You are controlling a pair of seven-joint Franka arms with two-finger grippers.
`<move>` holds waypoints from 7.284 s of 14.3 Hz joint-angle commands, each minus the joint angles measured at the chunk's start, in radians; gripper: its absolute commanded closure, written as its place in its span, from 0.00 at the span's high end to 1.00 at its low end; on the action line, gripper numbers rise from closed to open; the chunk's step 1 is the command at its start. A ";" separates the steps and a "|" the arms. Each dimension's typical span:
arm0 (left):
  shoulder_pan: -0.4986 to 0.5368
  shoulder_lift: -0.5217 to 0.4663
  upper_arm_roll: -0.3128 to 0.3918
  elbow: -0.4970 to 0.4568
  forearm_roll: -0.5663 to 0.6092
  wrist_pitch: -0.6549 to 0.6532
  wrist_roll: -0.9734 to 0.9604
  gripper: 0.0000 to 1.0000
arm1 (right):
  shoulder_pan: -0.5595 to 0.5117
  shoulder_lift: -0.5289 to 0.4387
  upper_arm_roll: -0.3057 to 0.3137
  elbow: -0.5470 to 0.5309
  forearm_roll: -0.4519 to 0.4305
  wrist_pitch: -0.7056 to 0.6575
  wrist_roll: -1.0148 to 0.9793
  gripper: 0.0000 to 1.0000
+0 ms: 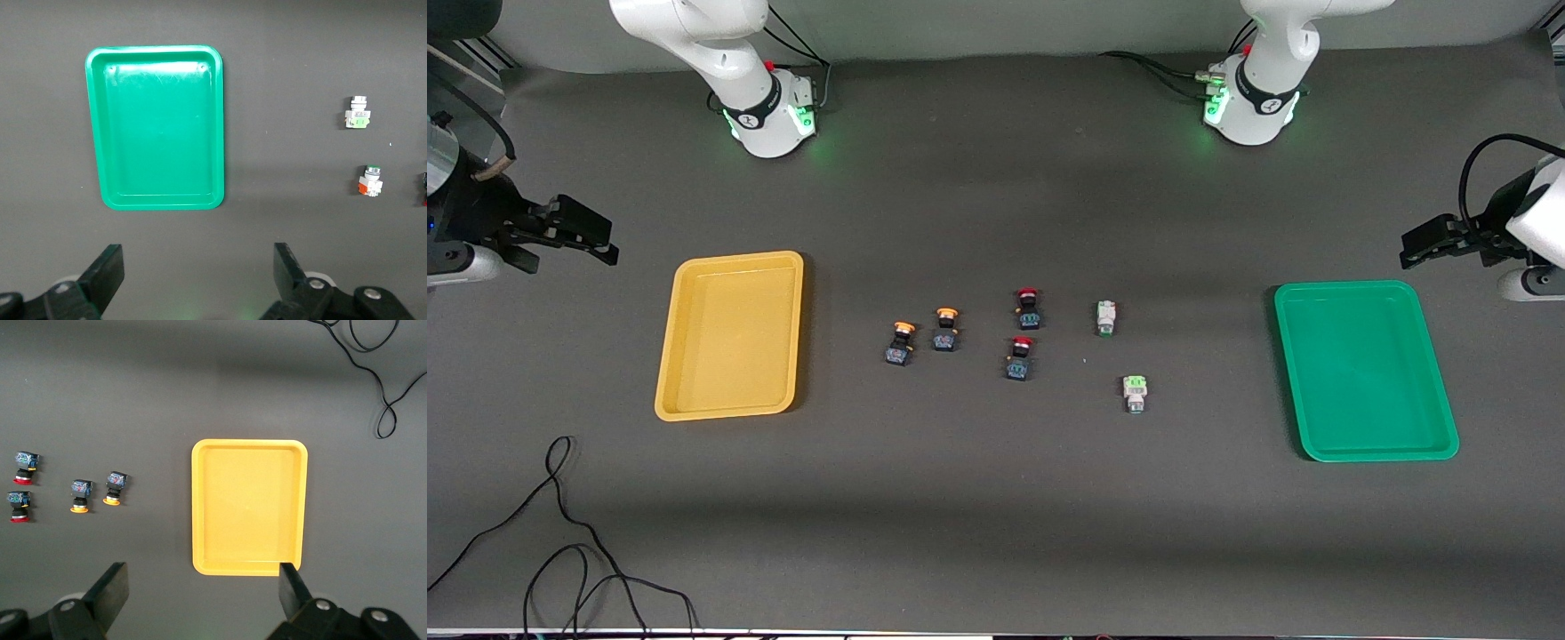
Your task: Place green and yellow buttons in trays
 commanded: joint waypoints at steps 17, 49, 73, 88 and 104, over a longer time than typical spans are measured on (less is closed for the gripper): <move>0.005 -0.018 -0.002 -0.006 0.025 -0.020 0.015 1.00 | -0.003 0.047 -0.001 0.022 -0.019 -0.043 0.005 1.00; -0.106 -0.041 -0.025 -0.099 -0.006 0.096 -0.085 1.00 | 0.364 0.184 -0.006 -0.486 0.130 0.604 0.517 0.91; -0.582 0.075 -0.033 -0.581 -0.057 0.825 -0.585 1.00 | 0.414 0.379 -0.019 -0.505 0.126 0.835 0.565 0.00; -0.587 0.396 -0.010 -0.584 0.037 1.186 -0.582 0.98 | 0.413 0.035 -0.499 -0.508 0.021 0.285 -0.243 0.00; -0.641 0.401 -0.002 -0.597 0.068 1.186 -0.584 0.07 | 0.398 0.300 -0.644 -0.865 0.292 1.012 -0.718 0.00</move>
